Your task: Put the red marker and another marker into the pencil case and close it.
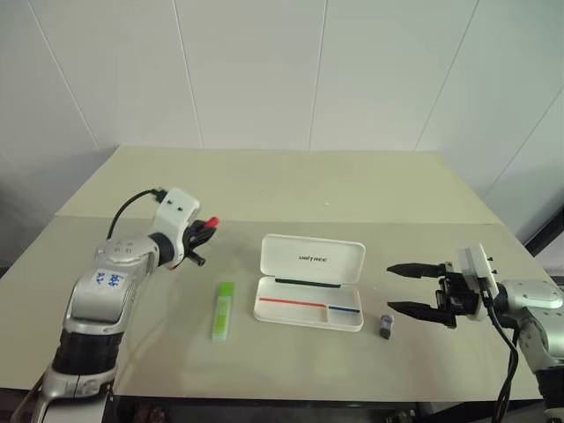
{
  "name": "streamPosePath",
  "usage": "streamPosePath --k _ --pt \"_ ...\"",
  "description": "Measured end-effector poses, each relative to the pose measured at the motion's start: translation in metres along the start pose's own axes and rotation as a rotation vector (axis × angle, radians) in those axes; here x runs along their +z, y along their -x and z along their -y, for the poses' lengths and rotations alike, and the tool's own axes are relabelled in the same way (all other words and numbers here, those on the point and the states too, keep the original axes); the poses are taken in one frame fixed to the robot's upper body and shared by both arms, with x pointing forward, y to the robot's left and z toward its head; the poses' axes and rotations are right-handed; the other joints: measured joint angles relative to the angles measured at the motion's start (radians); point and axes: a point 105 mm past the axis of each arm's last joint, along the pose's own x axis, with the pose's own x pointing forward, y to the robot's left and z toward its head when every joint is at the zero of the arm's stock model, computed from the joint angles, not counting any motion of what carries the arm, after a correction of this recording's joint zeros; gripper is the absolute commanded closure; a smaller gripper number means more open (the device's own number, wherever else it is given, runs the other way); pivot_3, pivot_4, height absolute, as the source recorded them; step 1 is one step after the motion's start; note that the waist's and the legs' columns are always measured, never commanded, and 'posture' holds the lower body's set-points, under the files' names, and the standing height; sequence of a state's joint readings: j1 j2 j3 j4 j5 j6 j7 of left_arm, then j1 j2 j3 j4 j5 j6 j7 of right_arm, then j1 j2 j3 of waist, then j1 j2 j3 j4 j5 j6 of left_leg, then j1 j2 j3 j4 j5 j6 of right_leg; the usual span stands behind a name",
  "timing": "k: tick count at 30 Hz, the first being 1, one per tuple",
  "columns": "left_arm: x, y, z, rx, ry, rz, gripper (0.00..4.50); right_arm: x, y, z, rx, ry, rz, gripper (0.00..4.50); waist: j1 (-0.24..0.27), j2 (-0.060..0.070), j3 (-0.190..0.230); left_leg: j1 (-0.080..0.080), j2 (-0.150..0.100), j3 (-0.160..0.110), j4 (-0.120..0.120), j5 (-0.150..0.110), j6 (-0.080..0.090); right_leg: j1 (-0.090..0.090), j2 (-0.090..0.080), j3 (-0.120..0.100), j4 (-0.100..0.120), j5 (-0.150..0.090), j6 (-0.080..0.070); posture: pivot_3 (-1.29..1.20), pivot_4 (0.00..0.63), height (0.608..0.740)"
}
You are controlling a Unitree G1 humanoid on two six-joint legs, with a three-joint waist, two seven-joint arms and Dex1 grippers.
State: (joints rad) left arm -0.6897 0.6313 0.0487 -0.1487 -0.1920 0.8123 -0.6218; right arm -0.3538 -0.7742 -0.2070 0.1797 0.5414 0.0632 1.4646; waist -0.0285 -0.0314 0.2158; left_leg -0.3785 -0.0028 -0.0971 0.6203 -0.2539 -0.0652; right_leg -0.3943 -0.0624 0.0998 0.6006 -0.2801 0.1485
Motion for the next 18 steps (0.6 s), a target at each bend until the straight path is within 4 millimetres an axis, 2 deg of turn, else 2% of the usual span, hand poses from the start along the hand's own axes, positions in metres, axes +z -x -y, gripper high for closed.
streamPosePath --k 2,5,9,12,18 --pt "0.015 -0.009 0.025 -0.209 -0.045 0.032 3.91 -0.002 0.001 -0.004 -0.013 -0.001 -0.007 0.00 0.000 0.000 0.000 -0.001 0.000 0.000 -0.001 -0.001 0.000 -0.002 0.000 0.000 0.001 -0.003 0.000 0.00 0.150 0.740" --pt "0.030 -0.009 0.063 -0.499 -0.112 0.056 3.91 -0.004 0.003 -0.009 -0.037 0.002 -0.017 0.00 0.000 0.001 0.000 -0.002 0.000 0.000 -0.001 -0.002 0.000 -0.003 0.000 0.000 0.002 -0.005 0.000 0.00 0.150 0.740" --pt "0.024 -0.003 0.101 -0.779 -0.179 0.003 3.91 -0.007 0.011 -0.016 -0.088 -0.009 -0.026 0.00 -0.001 0.002 0.000 -0.002 0.000 0.000 0.000 -0.003 0.001 -0.003 0.000 0.000 0.003 -0.006 0.000 0.00 0.150 0.740" --pt "0.025 -0.008 0.117 -0.870 -0.250 0.004 3.91 -0.004 0.015 -0.020 -0.119 0.003 -0.024 0.00 0.001 0.002 0.001 -0.003 0.000 0.000 0.004 -0.004 0.001 -0.003 0.000 0.000 0.005 -0.006 0.001 0.00 0.150 0.740" --pt "0.014 -0.044 0.129 -0.878 -0.348 -0.029 3.91 -0.007 0.024 -0.031 -0.172 -0.008 -0.038 0.00 0.001 0.002 0.001 -0.006 -0.001 0.000 0.010 -0.003 0.004 -0.001 0.000 0.001 0.002 -0.006 0.002 0.00 0.150 0.740"
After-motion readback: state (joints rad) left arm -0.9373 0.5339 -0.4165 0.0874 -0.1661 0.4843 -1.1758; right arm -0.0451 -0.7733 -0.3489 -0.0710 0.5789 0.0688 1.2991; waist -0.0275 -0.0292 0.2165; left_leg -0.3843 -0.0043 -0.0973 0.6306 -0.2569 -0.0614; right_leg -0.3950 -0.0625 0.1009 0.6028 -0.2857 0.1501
